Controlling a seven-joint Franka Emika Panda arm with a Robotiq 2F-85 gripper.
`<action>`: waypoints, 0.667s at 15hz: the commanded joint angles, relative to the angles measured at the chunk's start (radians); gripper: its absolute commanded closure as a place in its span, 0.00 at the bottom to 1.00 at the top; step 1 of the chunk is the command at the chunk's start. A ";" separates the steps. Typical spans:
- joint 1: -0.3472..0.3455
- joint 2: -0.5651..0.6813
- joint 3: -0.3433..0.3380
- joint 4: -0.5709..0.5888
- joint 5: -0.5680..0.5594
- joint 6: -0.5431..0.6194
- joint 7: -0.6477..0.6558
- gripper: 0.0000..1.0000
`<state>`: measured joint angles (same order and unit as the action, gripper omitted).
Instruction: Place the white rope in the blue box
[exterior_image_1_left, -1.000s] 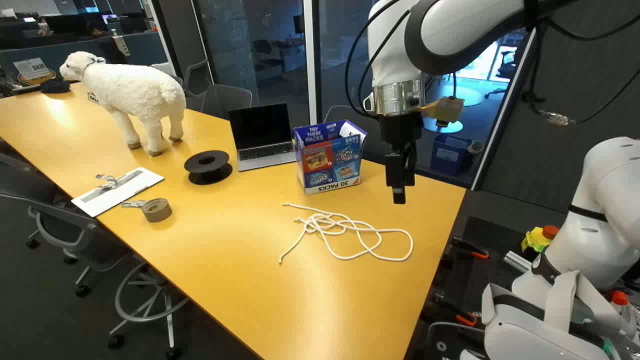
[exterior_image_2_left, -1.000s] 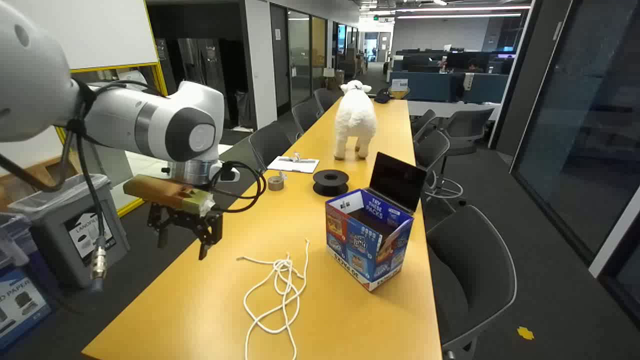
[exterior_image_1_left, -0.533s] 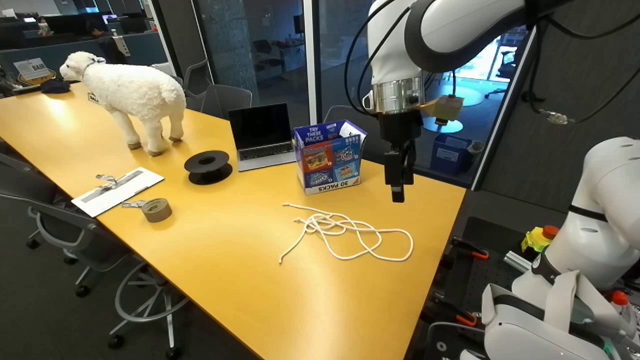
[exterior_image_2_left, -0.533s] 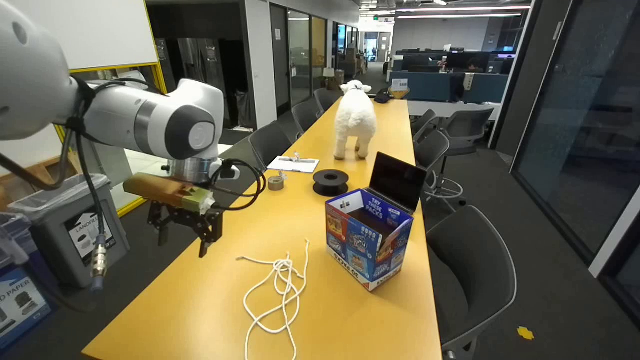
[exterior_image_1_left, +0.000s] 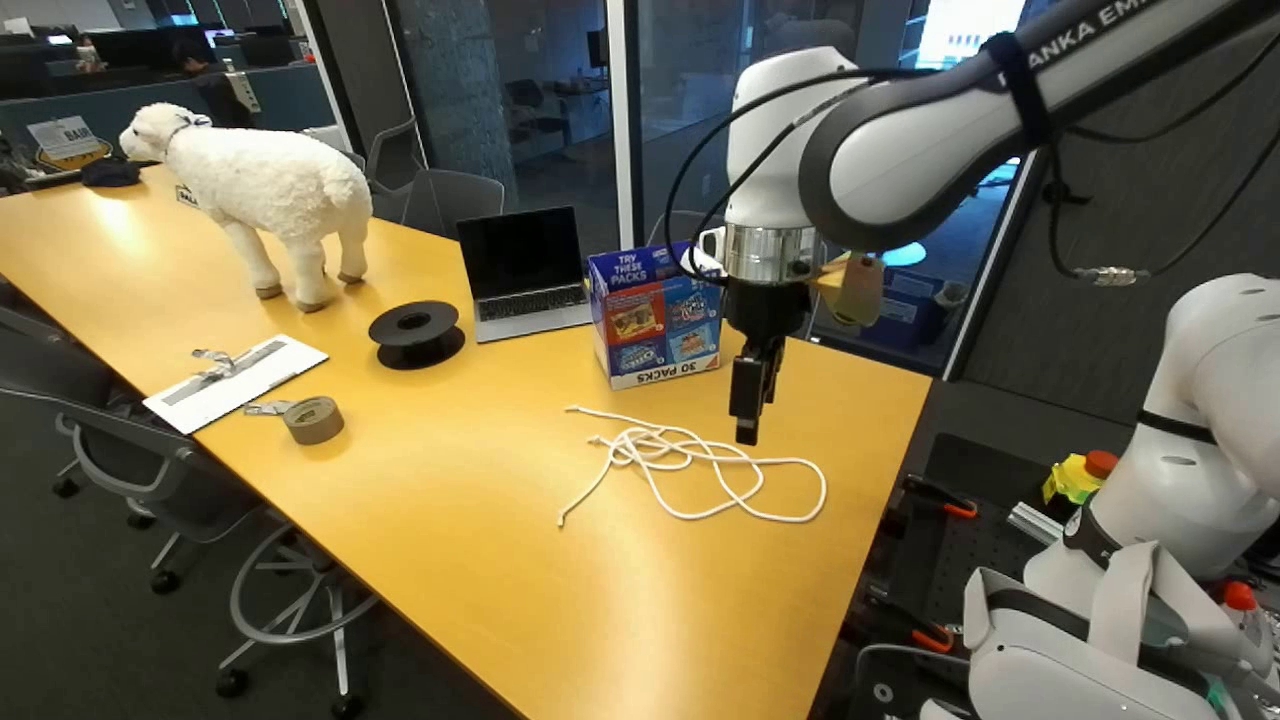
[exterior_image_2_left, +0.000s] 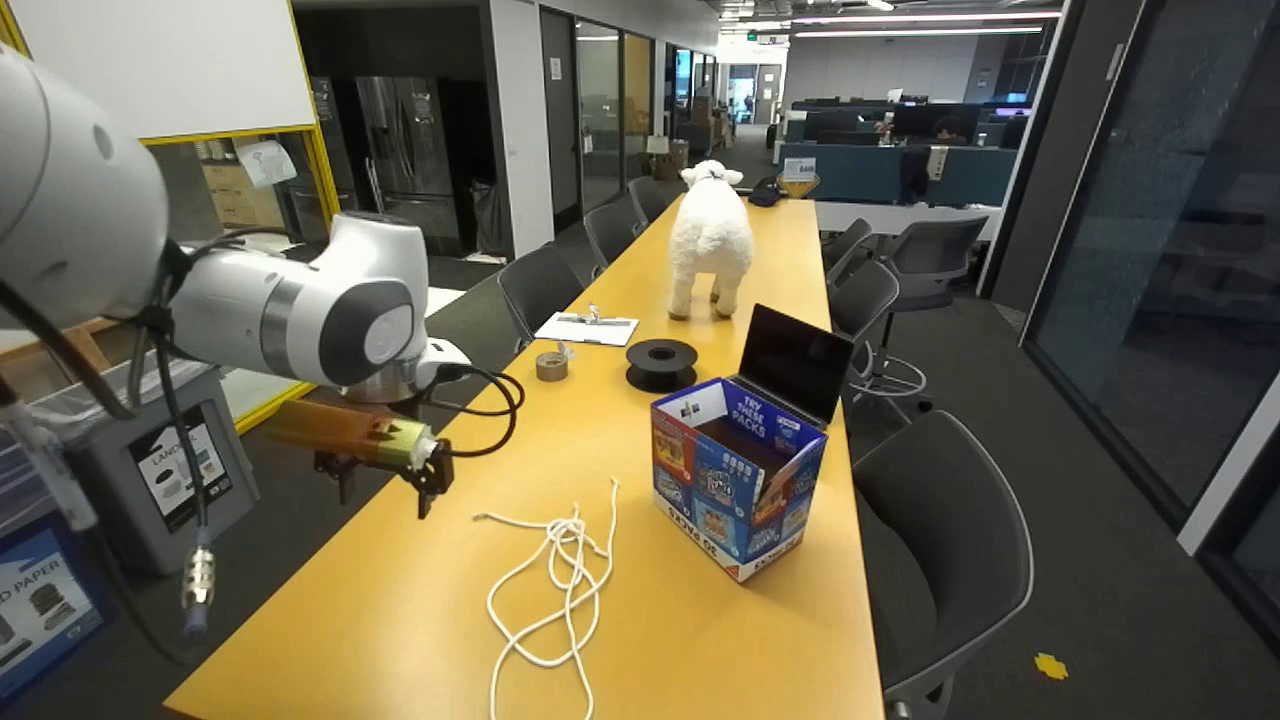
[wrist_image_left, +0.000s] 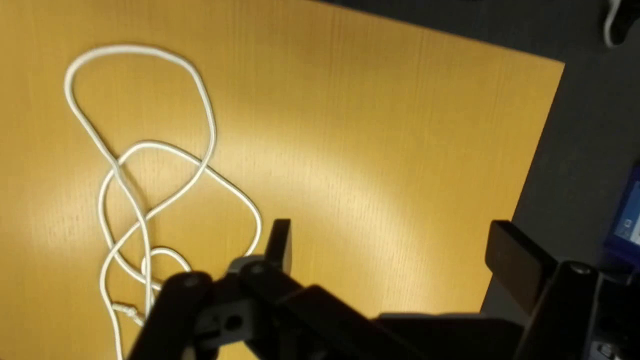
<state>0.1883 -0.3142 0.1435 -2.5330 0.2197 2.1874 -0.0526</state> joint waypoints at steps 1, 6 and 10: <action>0.015 0.118 0.019 -0.015 -0.033 0.258 -0.070 0.00; -0.003 0.364 0.019 0.025 -0.168 0.545 -0.126 0.00; -0.025 0.544 -0.012 0.097 -0.346 0.666 -0.107 0.00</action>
<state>0.1792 0.0921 0.1534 -2.5192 -0.0252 2.7757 -0.1557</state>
